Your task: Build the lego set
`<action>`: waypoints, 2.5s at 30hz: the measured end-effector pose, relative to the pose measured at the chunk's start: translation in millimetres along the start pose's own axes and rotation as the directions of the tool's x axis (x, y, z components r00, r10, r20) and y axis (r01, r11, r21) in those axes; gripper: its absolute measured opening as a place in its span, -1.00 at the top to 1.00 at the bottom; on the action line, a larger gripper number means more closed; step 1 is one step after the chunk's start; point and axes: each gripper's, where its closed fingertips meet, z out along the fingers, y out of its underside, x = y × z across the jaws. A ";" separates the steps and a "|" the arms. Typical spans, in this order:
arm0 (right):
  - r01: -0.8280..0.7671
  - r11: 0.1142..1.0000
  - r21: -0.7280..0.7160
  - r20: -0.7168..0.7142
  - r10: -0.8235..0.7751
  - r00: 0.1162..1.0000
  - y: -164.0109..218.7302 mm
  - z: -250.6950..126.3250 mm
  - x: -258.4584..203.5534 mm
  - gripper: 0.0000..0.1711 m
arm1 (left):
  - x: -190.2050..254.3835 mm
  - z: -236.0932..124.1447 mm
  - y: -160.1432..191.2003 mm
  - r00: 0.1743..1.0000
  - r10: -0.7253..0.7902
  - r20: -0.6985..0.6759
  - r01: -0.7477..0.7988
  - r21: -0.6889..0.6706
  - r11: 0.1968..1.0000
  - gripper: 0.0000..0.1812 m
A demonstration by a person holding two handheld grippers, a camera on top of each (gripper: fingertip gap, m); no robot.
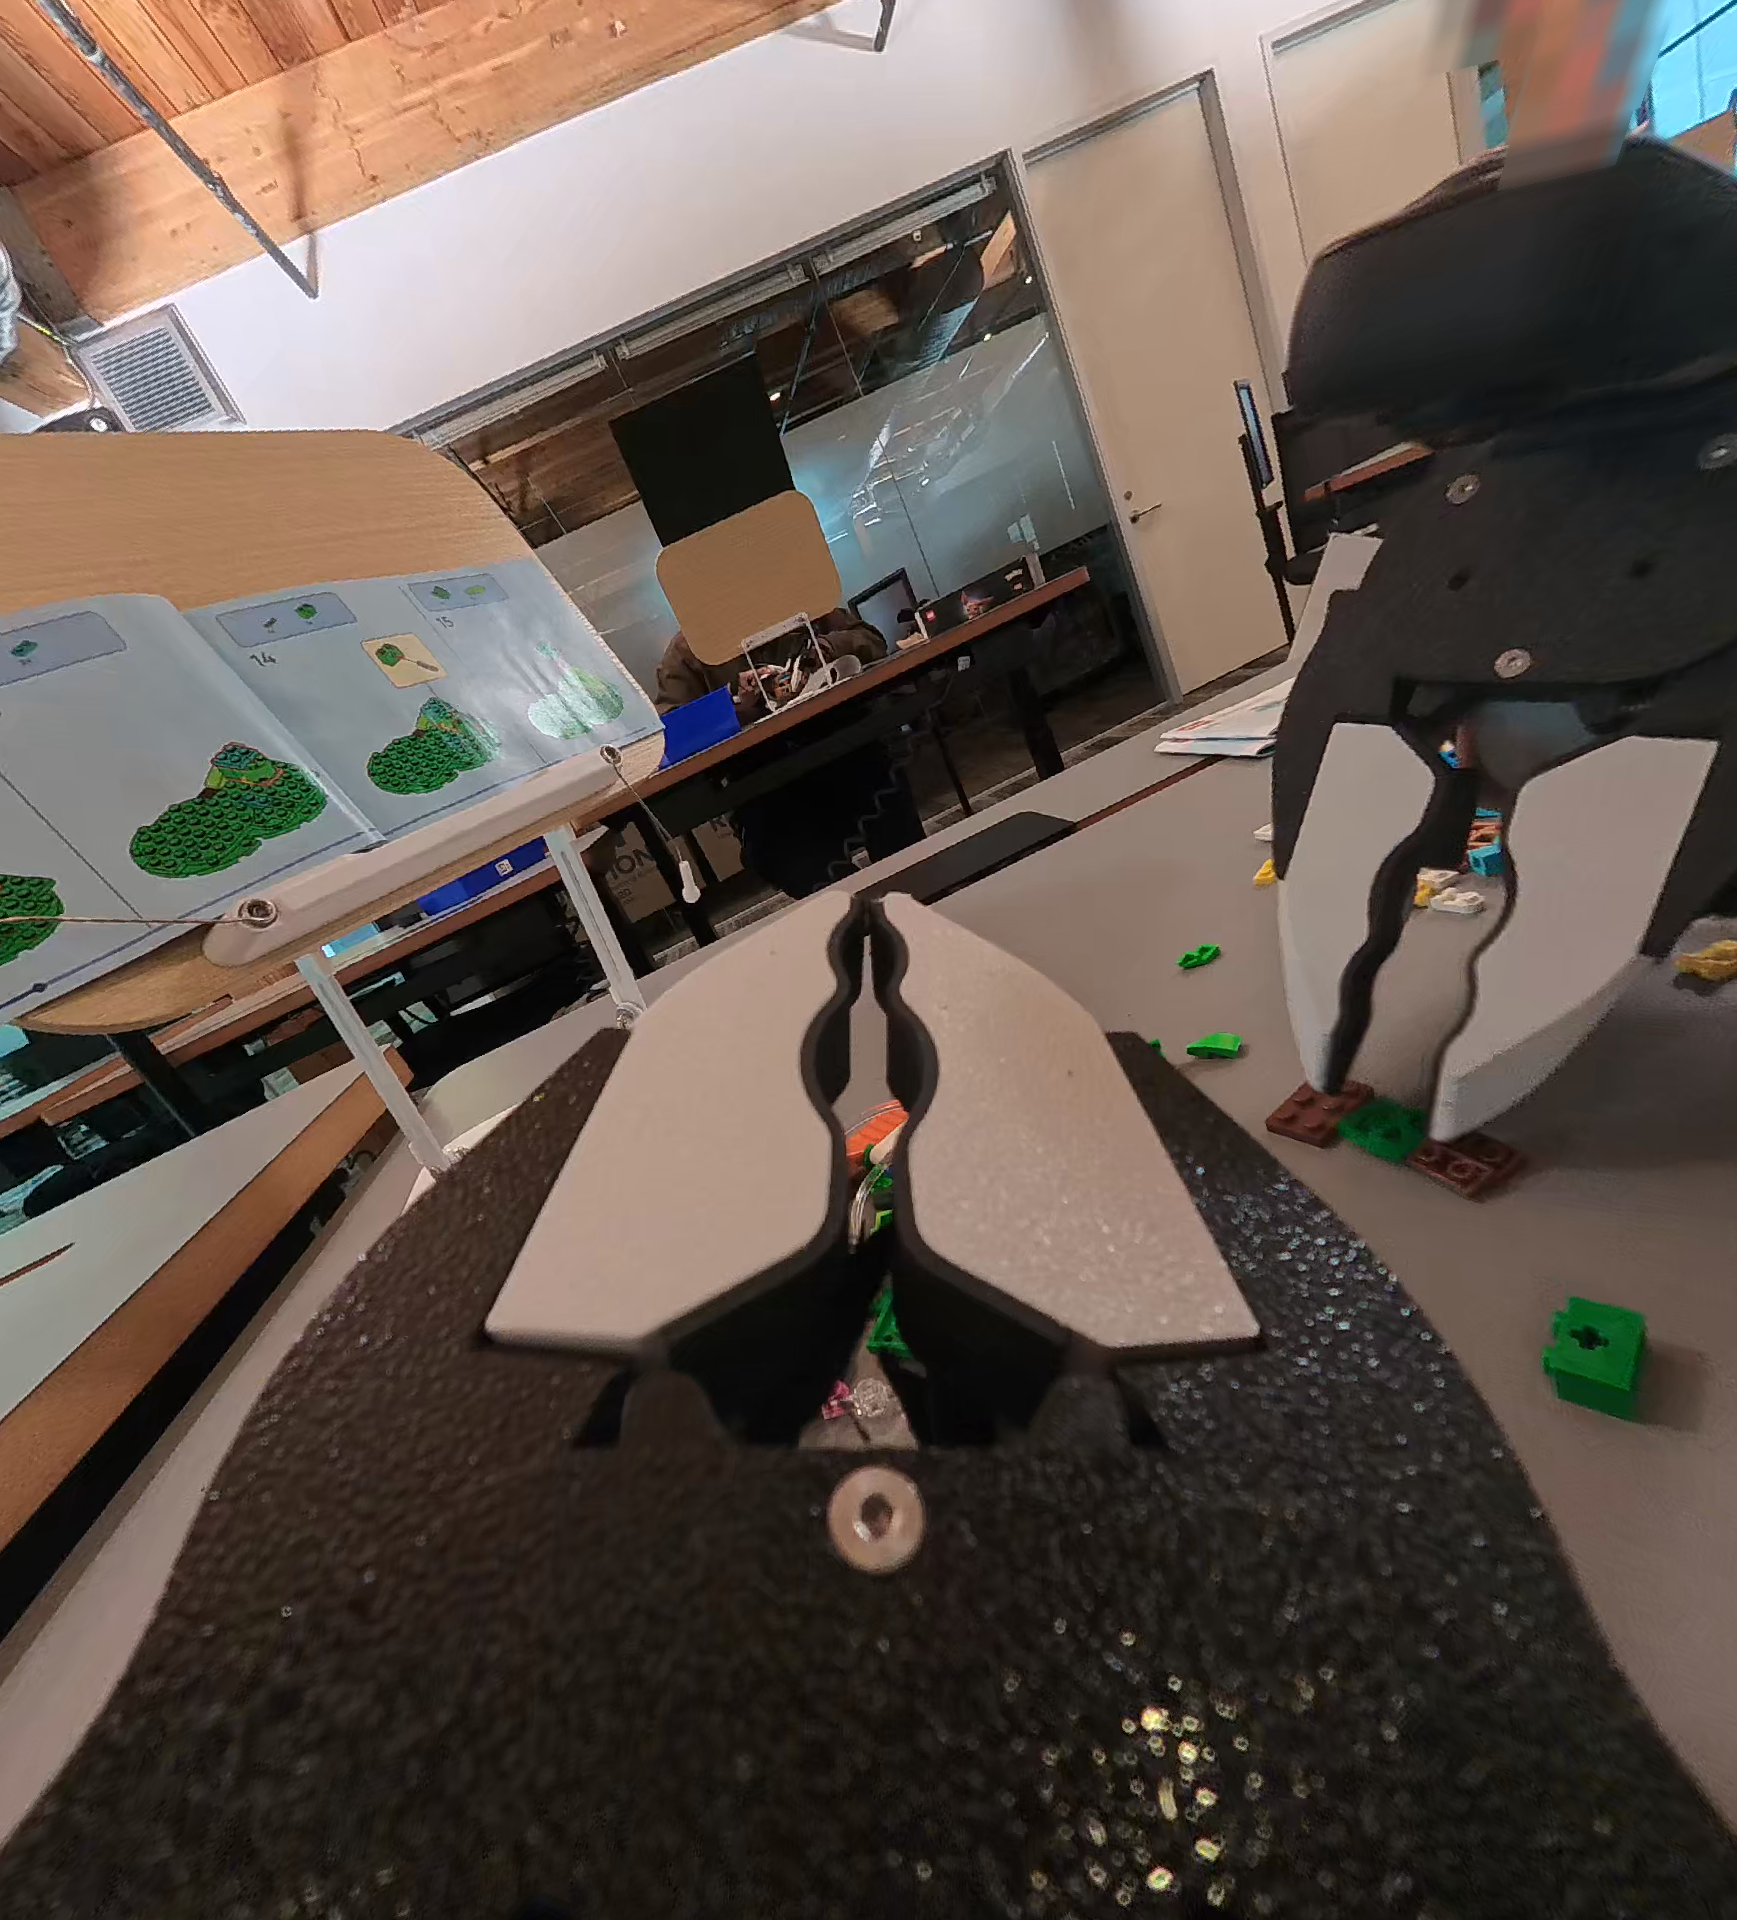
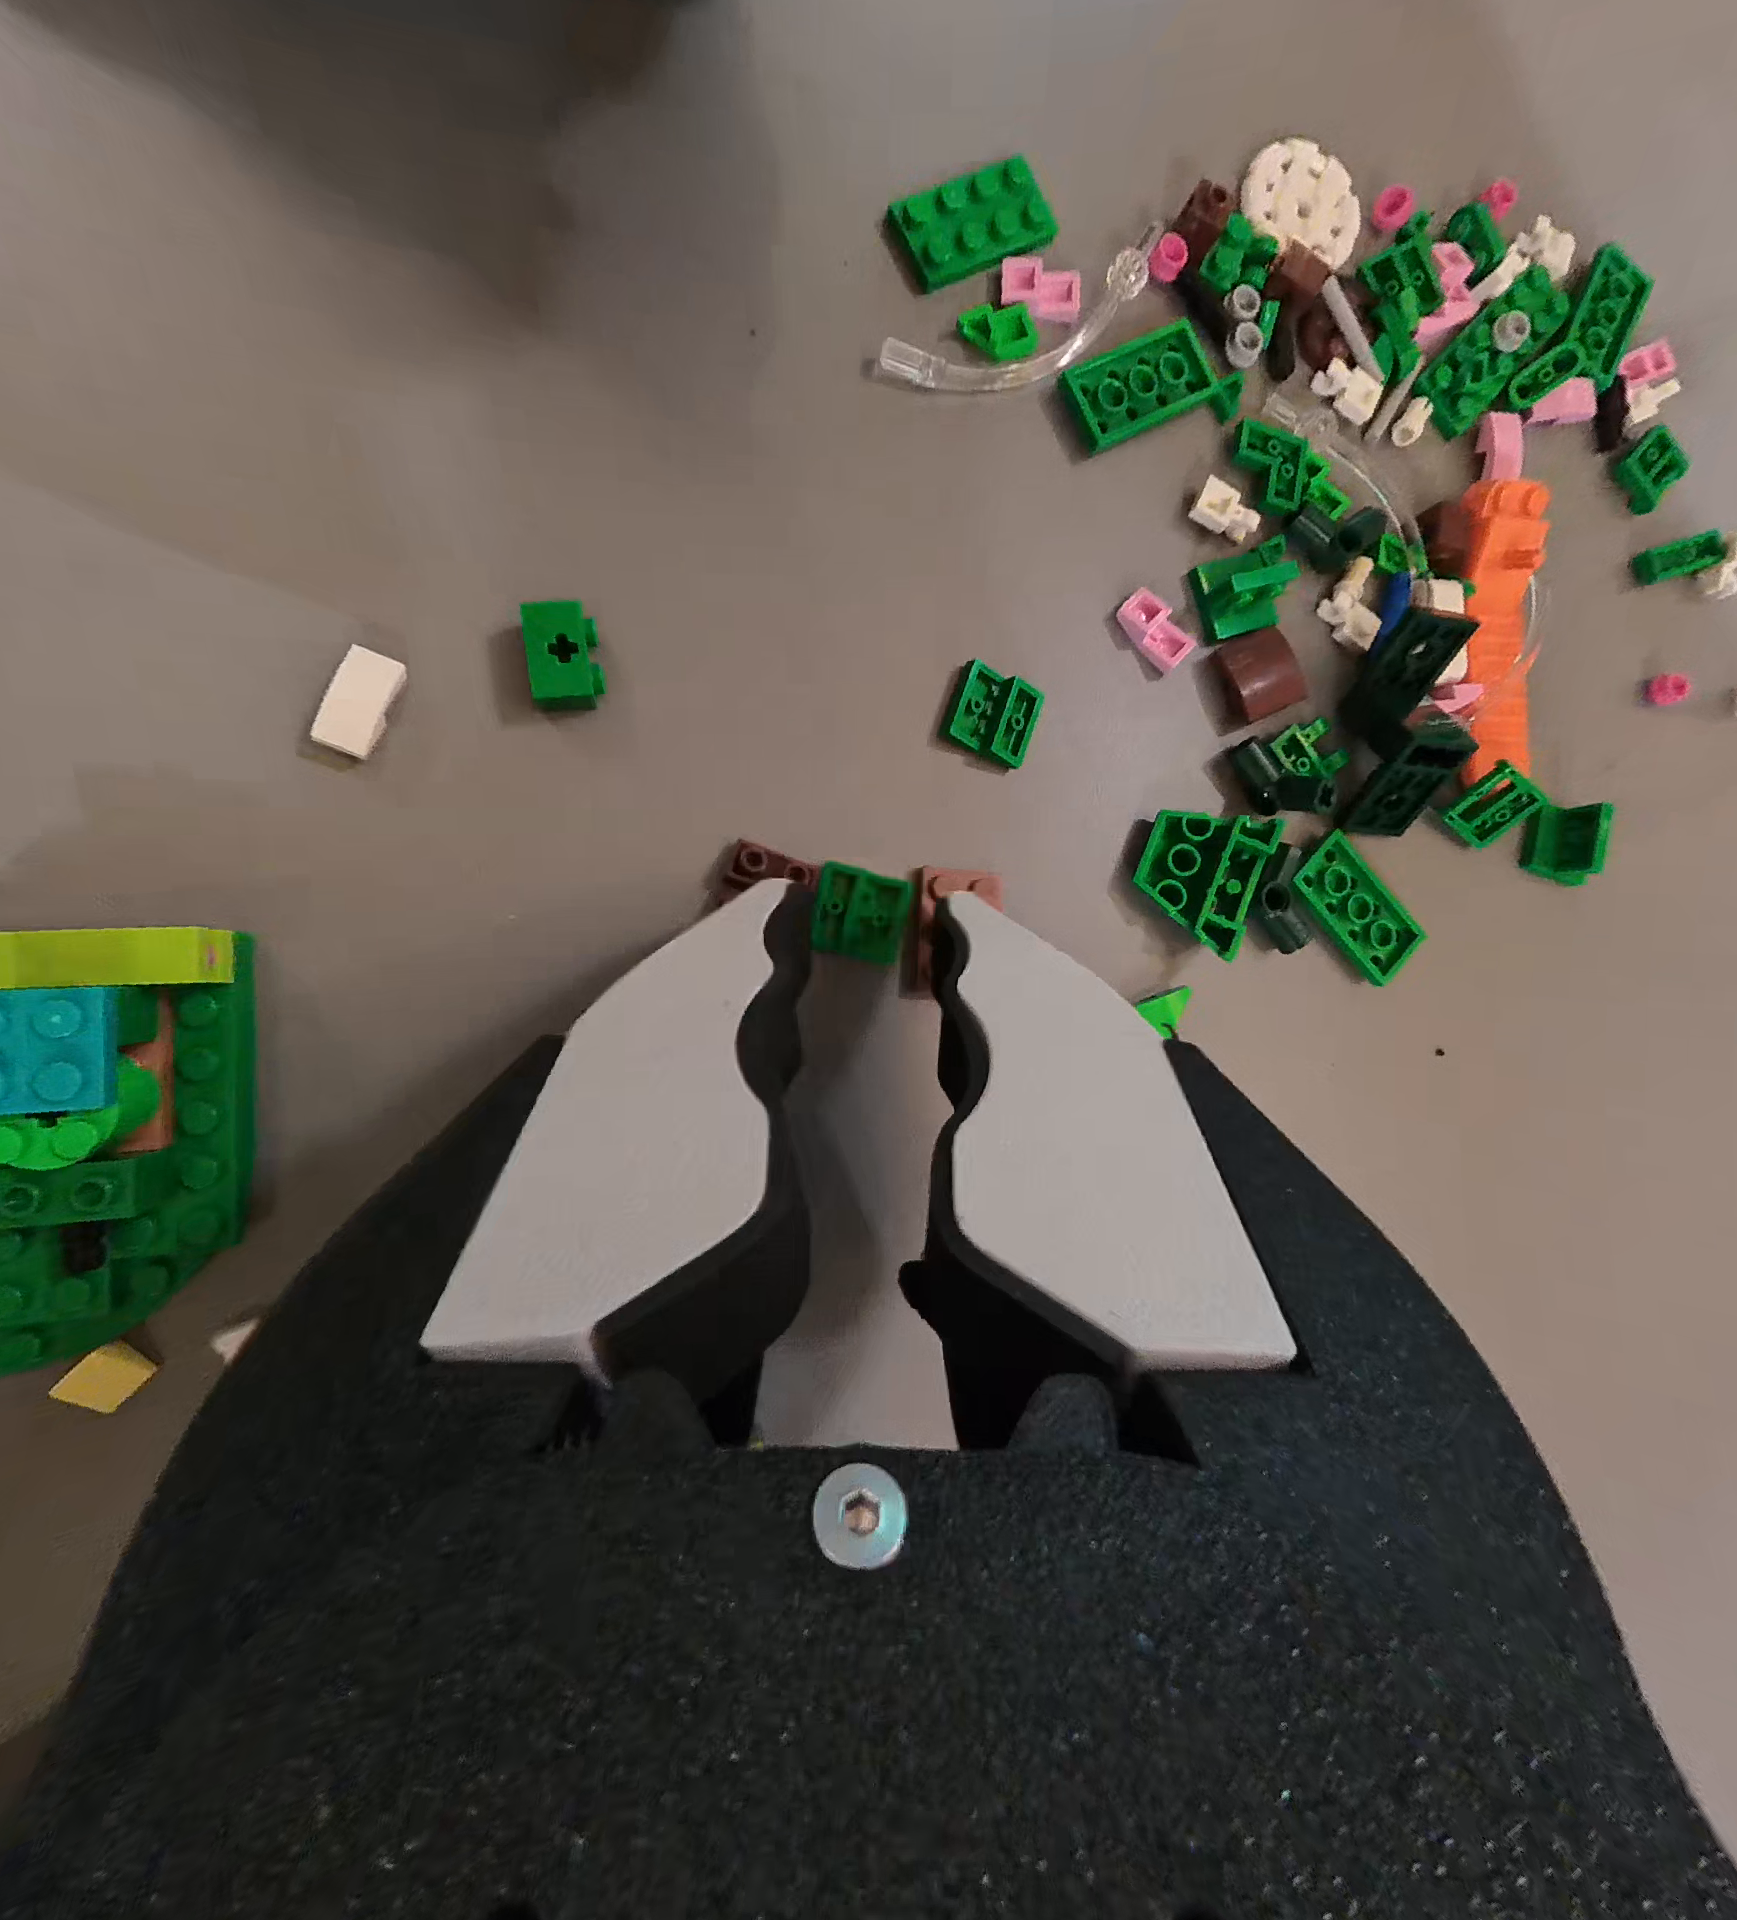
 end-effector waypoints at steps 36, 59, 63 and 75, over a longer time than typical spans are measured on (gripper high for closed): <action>-0.213 0.882 0.421 -0.888 0.449 0.103 273.6 -309.6 -37.1 1.00 | -10.0 0.8 11.2 0.998 0.030 0.054 -0.027 -0.059 0.998 1.00; -0.185 0.956 0.227 -0.914 0.275 0.299 252.3 -271.6 -35.8 1.00 | -10.2 1.0 12.8 0.999 0.012 0.046 -0.009 -0.063 0.998 1.00; -0.180 0.958 0.225 -0.912 0.272 0.306 251.1 -270.5 -36.2 1.00 | -10.9 0.8 12.4 0.999 0.011 0.050 -0.008 -0.061 0.998 1.00; -0.179 0.957 0.231 -0.912 0.276 0.303 251.5 -271.6 -36.5 1.00 | -13.0 0.1 11.9 0.998 0.009 0.061 -0.006 -0.057 0.998 1.00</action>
